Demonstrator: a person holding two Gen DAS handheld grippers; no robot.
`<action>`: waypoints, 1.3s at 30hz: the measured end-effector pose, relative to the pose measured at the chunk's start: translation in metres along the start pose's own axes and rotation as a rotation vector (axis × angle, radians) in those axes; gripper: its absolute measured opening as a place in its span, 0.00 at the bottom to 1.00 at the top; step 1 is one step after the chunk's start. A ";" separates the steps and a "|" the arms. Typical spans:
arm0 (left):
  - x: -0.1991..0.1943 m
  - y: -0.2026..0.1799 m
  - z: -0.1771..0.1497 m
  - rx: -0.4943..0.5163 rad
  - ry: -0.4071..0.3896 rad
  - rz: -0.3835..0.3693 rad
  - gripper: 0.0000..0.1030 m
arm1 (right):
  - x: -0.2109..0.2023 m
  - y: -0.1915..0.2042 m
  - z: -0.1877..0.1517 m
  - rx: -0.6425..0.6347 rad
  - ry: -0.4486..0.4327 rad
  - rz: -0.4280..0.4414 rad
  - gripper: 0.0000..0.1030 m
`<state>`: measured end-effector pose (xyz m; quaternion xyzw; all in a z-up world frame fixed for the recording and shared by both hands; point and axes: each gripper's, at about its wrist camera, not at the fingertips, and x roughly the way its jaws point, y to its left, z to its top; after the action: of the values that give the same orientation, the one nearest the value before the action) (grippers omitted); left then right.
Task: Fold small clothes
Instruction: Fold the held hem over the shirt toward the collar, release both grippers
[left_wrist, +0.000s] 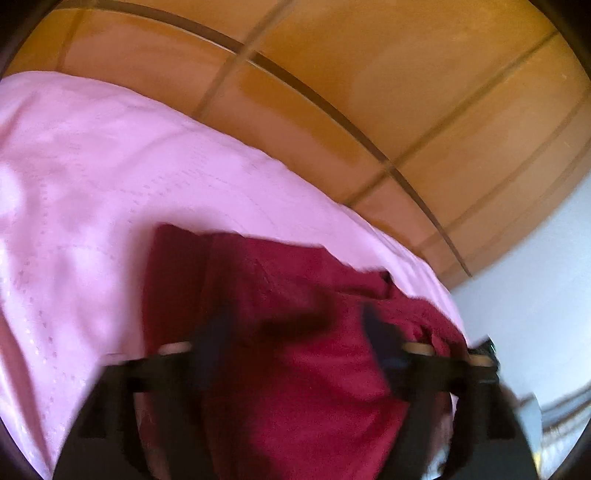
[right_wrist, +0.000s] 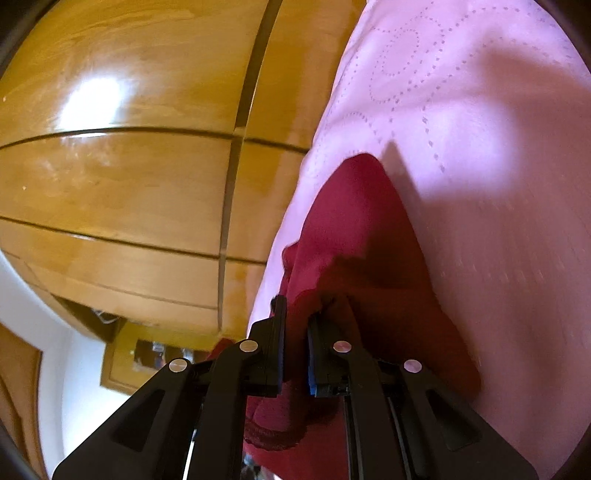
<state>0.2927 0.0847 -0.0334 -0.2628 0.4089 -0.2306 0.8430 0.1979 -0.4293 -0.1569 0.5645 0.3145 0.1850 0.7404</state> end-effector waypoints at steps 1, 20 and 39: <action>0.000 0.001 0.000 -0.027 -0.025 -0.002 0.80 | 0.003 0.002 0.000 -0.016 -0.011 -0.008 0.08; 0.030 -0.001 -0.049 0.090 -0.120 0.285 0.96 | 0.043 0.126 -0.064 -0.766 -0.028 -0.405 0.61; 0.035 0.005 -0.052 0.077 -0.127 0.271 0.97 | 0.157 0.092 -0.074 -0.997 0.101 -0.643 0.59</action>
<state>0.2704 0.0539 -0.0837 -0.1865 0.3774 -0.1131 0.9000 0.2708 -0.2502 -0.1223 0.0156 0.3795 0.1036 0.9193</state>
